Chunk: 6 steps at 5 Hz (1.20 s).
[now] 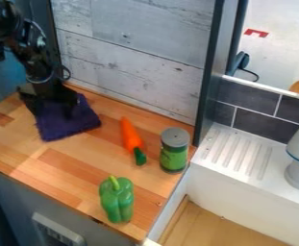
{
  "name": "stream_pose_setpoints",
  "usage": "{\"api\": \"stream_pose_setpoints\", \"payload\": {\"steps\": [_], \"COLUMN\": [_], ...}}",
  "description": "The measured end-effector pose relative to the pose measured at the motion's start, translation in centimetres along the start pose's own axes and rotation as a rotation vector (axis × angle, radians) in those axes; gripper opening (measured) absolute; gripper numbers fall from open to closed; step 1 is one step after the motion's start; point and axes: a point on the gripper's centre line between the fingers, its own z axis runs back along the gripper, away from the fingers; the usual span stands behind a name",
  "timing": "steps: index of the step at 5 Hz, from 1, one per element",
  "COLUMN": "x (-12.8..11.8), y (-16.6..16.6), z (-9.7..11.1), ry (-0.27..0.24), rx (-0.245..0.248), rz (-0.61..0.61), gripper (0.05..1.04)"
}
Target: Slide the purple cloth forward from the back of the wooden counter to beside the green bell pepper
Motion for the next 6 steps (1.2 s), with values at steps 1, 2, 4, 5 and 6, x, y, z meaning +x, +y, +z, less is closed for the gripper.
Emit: {"api": "stream_pose_setpoints", "payload": {"steps": [1, 2, 4, 5, 6], "x": [0.1, -0.8, -4.9, -7.3, -8.4], "y": [-0.8, -1.2, -3.4, -4.8, -5.7], "z": [-0.6, -0.7, 1.0, 1.8, 2.2], "ry": [-0.017, 0.002, 0.058, 0.08, 0.086], "rx": [0.006, 0.021, 0.037, 0.044, 0.047], "rz": [-0.027, -0.004, -0.021, -0.064, -0.091], "gripper": [1.003, 1.003, 1.003, 1.003, 1.003]}}
